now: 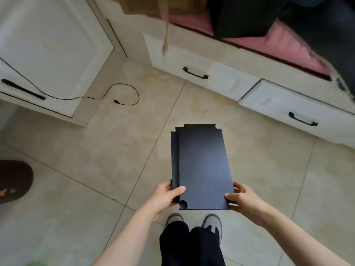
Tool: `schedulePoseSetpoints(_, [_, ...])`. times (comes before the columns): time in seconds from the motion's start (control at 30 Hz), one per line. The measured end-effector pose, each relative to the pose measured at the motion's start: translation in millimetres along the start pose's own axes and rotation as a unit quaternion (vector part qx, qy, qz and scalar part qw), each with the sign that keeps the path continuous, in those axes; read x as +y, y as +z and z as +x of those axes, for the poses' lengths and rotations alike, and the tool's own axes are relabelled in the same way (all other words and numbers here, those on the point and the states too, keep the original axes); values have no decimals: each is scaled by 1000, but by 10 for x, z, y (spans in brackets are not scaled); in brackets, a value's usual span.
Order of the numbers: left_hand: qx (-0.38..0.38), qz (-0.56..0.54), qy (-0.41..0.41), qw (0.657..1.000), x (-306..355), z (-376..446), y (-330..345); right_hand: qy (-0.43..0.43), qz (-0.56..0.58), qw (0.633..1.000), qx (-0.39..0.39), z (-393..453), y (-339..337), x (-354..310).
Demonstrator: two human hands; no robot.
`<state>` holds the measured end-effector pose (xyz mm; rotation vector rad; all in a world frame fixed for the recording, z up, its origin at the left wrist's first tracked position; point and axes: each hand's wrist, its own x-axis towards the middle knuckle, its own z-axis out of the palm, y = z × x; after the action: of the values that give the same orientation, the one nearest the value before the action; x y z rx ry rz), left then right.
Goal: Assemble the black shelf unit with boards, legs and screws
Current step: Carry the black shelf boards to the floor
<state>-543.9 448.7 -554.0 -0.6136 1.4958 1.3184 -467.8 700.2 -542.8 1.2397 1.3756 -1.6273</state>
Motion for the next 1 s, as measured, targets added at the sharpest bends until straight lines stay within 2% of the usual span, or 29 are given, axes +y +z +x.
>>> schedulePoseSetpoints(0.23, [17,26,12,999,-328,1201,75,3,-3,1000,17,1335,-123,290])
schedulePoseSetpoints(0.43, [48,26,16,998,-565,1883,51,-2,-24,999,30,2132,-130,424])
schedulePoseSetpoints(0.73, [66,42,-7,997,-805,2300,11,7,-52,998,15,2516,-89,555])
schedulePoseSetpoints(1.0, [134,94,-15,986,-866,2525,170,-6,-105,993,48,2671,41,596])
